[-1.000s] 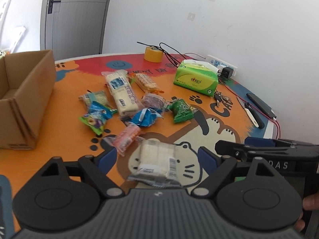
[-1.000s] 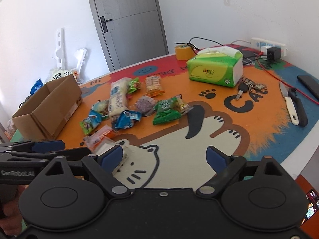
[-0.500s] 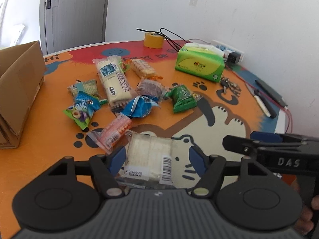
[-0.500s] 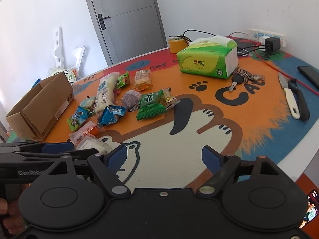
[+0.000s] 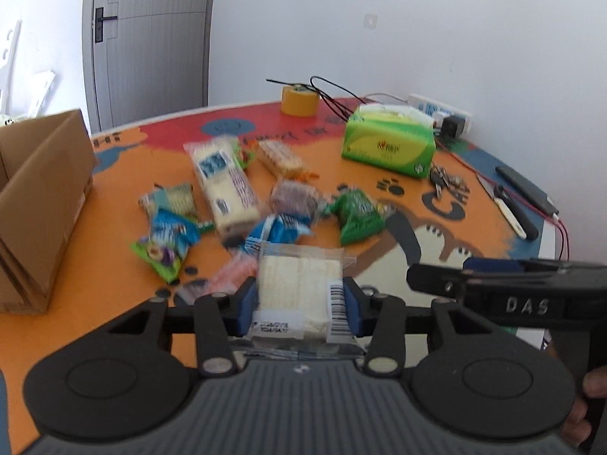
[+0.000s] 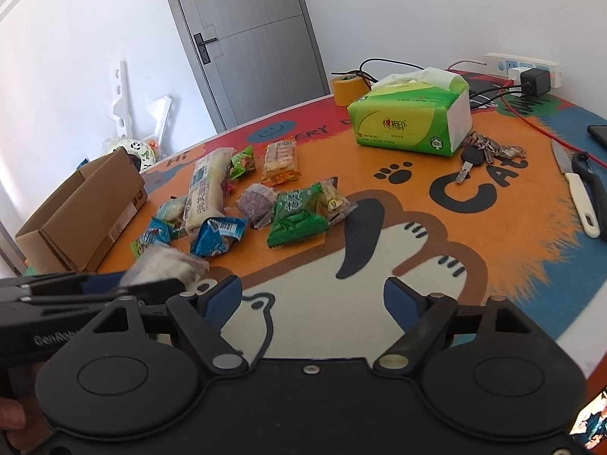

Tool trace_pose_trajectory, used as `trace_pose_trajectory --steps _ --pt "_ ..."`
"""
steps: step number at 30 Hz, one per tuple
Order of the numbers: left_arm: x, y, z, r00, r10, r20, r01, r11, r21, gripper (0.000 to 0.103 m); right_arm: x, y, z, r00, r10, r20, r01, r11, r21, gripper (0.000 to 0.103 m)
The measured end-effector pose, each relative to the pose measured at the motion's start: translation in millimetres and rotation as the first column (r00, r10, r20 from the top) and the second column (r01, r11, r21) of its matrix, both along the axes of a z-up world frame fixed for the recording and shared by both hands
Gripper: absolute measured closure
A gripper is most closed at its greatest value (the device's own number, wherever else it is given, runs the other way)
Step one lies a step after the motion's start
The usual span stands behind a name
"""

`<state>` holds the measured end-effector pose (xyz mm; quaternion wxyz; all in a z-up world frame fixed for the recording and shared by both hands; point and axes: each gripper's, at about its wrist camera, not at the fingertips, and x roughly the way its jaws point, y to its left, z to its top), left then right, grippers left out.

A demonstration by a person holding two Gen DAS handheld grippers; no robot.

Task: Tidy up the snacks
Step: 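Grasp the green plum candy bag with the right gripper while the left holds bread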

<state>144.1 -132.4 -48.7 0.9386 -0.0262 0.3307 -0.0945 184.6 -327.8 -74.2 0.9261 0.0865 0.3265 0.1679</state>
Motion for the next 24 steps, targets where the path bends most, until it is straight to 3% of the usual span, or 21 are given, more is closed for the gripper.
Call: trace_pose_trajectory --steps 6,14,24 --pt "11 7 8 1.0 0.006 0.012 -0.006 1.0 -0.015 0.057 15 5 1 1.0 -0.008 0.001 0.008 1.0 0.004 0.022" --pt "25 19 19 1.0 0.011 0.023 -0.01 1.0 -0.023 0.057 40 16 3 1.0 -0.004 -0.005 0.004 1.0 0.018 0.031" --pt "40 47 20 0.999 0.052 0.01 -0.052 0.997 -0.05 0.057 69 43 4 1.0 -0.019 0.007 0.019 0.997 -0.079 0.035"
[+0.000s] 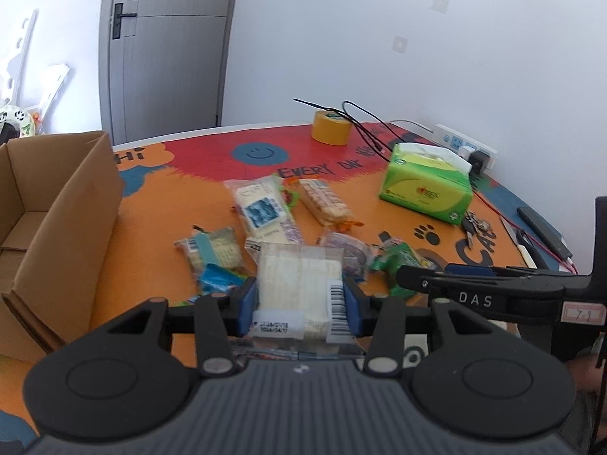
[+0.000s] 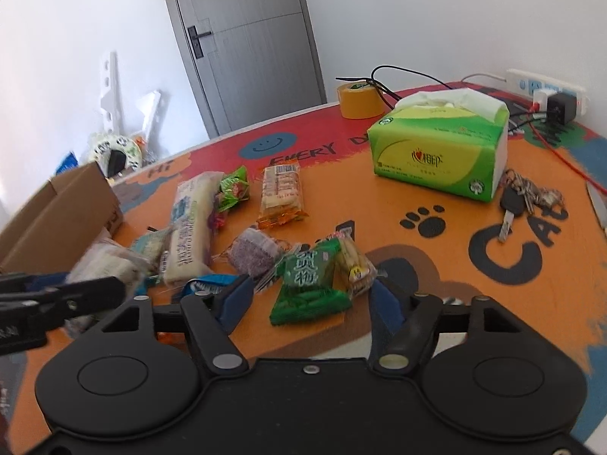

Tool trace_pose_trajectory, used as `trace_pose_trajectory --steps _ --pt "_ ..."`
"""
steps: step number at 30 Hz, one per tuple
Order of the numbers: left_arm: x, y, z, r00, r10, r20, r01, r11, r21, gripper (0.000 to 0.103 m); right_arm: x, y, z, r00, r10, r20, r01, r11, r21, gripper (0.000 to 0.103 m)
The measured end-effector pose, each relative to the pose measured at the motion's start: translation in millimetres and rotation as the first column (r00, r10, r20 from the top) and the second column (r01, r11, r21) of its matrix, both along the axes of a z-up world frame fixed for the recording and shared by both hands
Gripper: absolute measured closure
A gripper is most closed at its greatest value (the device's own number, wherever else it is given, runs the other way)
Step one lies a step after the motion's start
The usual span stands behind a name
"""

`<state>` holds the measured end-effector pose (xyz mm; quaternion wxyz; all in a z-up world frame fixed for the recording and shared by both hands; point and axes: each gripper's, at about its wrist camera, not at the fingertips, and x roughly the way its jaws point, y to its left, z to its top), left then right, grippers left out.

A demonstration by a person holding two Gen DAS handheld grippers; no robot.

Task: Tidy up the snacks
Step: 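Grasp the green plum candy bag with the right gripper while the left holds bread, then carry the bread pack and green bag with both grippers over the cardboard box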

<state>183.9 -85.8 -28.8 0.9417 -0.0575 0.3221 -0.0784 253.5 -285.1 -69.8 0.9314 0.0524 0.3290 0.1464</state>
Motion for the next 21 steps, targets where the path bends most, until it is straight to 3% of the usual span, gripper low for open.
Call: trace_pose_trajectory --steps 6,9,12,21 --pt "9 16 1 1.0 0.029 0.0 -0.029 1.0 0.007 0.057 14 8 -7 1.0 -0.026 -0.007 0.025 0.999 -0.035 0.038" --pt "12 22 1 0.999 0.042 -0.007 -0.042 0.999 0.002 0.057 21 11 -16 0.999 -0.031 -0.043 0.029 0.999 -0.045 0.056" --pt "14 27 -1 0.999 0.05 -0.017 -0.05 0.999 0.002 0.057 18 12 -16 0.999 -0.041 -0.026 0.039 0.998 -0.058 0.064" --pt "3 34 8 0.999 0.052 -0.009 -0.052 0.999 -0.006 0.057 -3 6 -3 0.999 -0.035 0.004 0.035 0.999 0.029 0.069"
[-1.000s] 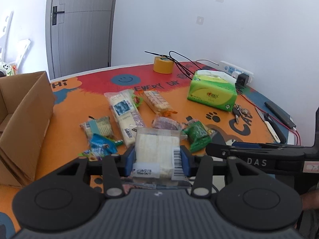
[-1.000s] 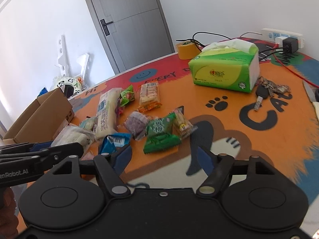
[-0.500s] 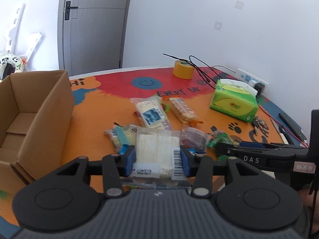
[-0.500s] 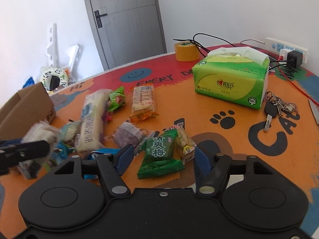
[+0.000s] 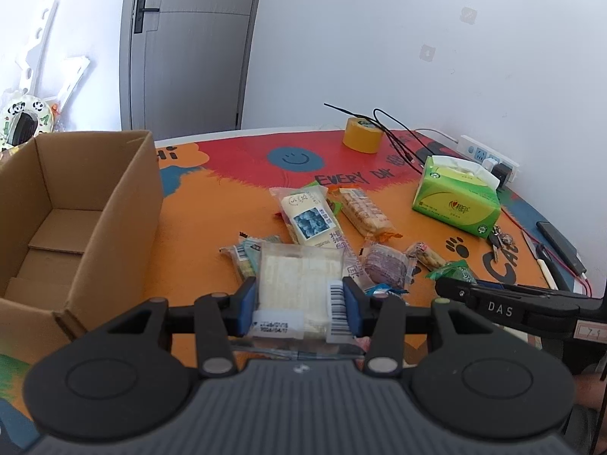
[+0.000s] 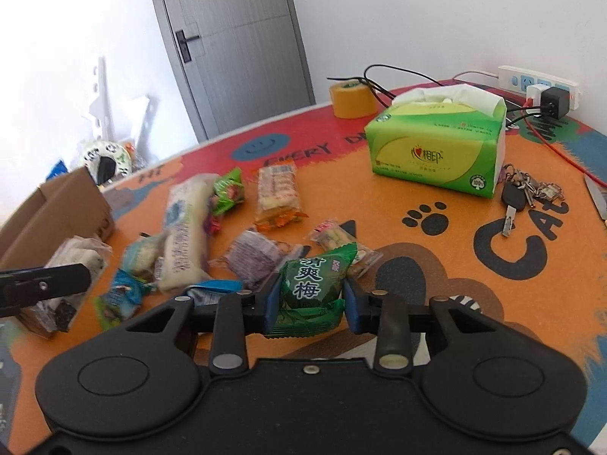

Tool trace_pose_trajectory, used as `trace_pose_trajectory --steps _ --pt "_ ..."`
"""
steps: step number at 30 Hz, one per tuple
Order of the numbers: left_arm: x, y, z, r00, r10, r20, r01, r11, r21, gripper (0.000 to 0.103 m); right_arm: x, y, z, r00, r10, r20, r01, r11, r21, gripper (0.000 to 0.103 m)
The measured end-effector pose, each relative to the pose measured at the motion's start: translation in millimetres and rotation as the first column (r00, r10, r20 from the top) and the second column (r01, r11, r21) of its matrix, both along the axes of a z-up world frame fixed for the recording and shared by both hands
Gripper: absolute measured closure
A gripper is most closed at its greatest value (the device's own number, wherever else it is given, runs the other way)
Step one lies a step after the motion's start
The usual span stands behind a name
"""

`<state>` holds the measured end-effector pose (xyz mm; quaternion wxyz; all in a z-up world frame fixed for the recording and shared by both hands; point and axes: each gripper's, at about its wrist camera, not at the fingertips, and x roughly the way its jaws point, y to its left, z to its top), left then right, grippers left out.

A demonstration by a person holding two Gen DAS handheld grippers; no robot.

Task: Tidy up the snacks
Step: 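Carry the bread pack and green bag with both grippers over the cardboard box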

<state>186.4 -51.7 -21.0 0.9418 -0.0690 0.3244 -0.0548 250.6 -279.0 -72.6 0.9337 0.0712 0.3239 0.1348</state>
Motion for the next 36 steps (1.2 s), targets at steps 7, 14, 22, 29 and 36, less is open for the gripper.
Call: trace_pose_trajectory --steps 7,14,22,29,36 --pt "-18 4 16 0.999 0.006 0.041 -0.006 1.0 0.007 0.057 -17 8 16 0.998 0.036 0.045 -0.038 0.999 0.037 0.069" --pt "-40 12 31 0.996 0.021 0.081 -0.023 1.0 0.017 0.057 -30 17 29 0.994 0.068 0.08 -0.073 0.995 0.066 0.069" --pt "-62 28 46 0.992 0.065 0.106 -0.068 0.997 0.022 0.057 -46 37 50 0.983 0.121 0.135 -0.133 0.987 0.085 0.069" --pt "-82 50 62 0.984 0.117 0.131 -0.123 0.992 0.039 0.057 -58 57 70 0.97 0.171 0.176 -0.189 0.978 0.093 0.069" --pt "-95 73 78 0.975 0.155 0.156 -0.165 0.985 0.053 0.057 -68 83 85 0.951 0.225 0.211 -0.248 0.965 0.086 0.069"
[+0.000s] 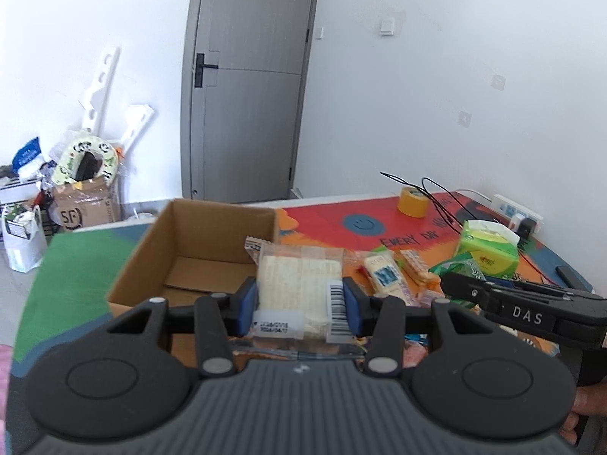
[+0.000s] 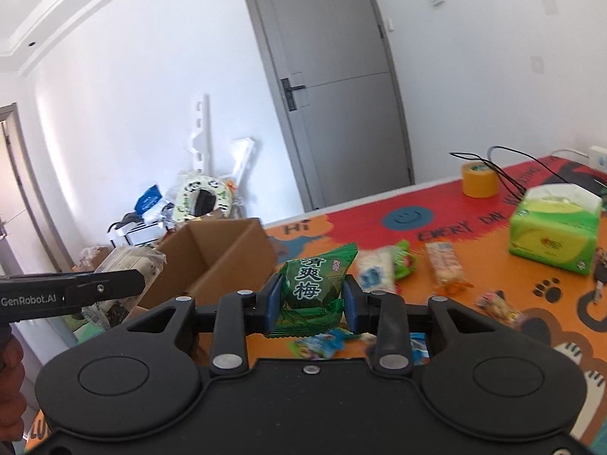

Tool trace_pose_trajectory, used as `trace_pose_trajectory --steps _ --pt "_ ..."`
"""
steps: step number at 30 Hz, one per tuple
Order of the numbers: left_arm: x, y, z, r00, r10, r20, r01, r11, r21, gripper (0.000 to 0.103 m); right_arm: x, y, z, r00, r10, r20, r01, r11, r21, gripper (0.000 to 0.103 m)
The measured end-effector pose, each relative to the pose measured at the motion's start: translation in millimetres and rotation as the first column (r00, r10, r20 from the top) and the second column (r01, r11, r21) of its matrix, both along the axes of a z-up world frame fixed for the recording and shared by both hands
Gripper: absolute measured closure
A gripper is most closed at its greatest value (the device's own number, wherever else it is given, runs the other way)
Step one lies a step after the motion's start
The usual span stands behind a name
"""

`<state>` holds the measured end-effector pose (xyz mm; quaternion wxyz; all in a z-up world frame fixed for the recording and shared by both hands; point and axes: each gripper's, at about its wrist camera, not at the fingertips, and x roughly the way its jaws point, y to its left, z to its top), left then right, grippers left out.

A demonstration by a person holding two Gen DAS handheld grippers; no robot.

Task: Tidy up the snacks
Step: 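Carry the bread pack and green bag with both grippers over the cardboard box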

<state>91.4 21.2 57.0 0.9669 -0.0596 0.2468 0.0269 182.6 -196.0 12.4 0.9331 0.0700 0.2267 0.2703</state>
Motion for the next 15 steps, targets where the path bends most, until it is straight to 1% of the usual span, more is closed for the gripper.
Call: trace_pose_trajectory --steps 3,6,15 --pt "-1 7 5 1.0 0.003 0.007 -0.003 1.0 0.027 0.057 1 10 2 1.0 0.022 -0.002 -0.022 1.0 0.005 0.069" --pt "0 18 7 1.0 0.01 0.0 -0.01 1.0 0.019 0.057 1 21 4 0.999 0.042 0.005 -0.042 0.999 0.001 0.069" --pt "7 48 13 0.999 0.05 -0.017 -0.049 0.998 0.037 0.057 4 55 10 0.993 0.115 -0.002 -0.115 0.993 0.008 0.069"
